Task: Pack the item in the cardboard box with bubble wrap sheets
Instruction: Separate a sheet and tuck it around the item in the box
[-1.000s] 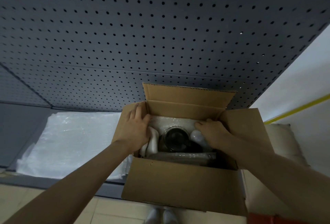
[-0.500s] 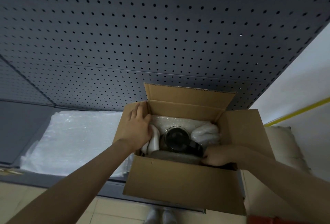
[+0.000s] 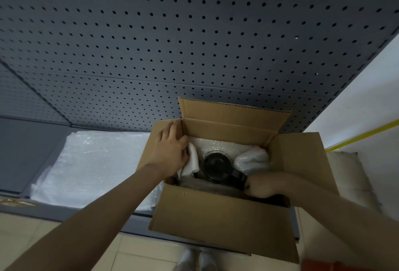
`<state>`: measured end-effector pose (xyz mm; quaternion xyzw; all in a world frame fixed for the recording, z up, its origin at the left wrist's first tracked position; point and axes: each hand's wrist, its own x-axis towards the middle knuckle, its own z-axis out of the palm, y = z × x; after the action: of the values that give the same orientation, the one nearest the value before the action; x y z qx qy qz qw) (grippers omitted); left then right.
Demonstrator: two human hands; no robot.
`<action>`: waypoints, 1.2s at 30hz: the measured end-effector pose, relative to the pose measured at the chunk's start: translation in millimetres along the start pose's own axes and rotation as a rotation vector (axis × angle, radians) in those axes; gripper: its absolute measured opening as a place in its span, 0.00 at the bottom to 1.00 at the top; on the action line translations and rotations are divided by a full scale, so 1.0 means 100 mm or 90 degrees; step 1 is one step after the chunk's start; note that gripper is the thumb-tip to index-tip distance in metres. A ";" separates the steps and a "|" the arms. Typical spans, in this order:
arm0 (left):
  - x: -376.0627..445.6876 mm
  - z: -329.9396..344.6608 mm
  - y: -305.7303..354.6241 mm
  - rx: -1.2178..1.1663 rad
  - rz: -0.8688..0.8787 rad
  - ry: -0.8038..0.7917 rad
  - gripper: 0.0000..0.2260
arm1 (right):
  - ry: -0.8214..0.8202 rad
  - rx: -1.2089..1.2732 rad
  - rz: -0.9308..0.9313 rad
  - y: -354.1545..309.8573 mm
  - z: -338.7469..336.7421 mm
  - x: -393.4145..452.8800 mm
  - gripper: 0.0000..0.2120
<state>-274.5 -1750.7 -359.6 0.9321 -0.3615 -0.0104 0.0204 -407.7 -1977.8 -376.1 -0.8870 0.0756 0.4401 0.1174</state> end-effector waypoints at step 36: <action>0.07 0.19 0.01 0.021 -0.003 -0.072 0.26 | 0.346 -0.344 -0.024 0.07 -0.15 0.34 0.36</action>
<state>-270.5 -1756.9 -378.3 0.9311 -0.3599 -0.0570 -0.0152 -377.5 -1989.5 -395.6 -0.9716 -0.0307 0.1905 -0.1368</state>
